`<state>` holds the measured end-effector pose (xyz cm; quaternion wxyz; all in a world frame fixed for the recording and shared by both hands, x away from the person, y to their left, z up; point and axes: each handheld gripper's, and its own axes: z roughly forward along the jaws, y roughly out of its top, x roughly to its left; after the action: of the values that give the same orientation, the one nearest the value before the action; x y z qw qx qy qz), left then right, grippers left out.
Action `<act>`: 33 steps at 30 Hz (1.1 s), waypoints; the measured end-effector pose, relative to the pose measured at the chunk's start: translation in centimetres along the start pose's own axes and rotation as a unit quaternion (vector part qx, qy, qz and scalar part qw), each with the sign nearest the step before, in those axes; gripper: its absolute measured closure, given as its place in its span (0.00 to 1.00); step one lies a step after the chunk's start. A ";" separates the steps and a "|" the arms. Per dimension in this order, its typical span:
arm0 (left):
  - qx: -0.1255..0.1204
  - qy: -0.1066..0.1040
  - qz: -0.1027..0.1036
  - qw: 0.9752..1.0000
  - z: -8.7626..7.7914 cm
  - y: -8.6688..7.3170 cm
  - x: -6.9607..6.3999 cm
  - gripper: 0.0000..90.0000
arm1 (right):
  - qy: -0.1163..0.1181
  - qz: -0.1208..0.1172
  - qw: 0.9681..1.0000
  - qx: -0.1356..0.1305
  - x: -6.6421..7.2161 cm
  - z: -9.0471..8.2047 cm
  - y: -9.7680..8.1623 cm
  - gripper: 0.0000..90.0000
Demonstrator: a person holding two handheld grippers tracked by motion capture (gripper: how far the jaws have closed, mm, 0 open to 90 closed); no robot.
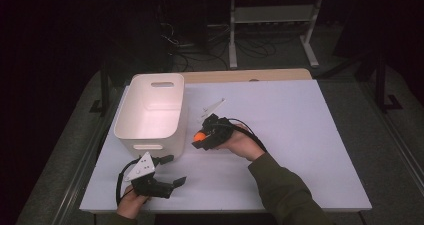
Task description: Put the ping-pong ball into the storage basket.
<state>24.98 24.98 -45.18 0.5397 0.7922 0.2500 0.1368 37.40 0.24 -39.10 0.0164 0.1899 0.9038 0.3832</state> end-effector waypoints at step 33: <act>0.001 0.000 0.004 1.000 -0.1 0.0 -0.1 0.16 | -0.001 0.005 1.000 -0.020 0.0 -2.9 1.8 0.55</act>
<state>24.90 25.00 -45.16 0.5381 0.7938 0.2471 0.1384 37.51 -0.59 -35.84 0.0190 0.1940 0.8950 0.4013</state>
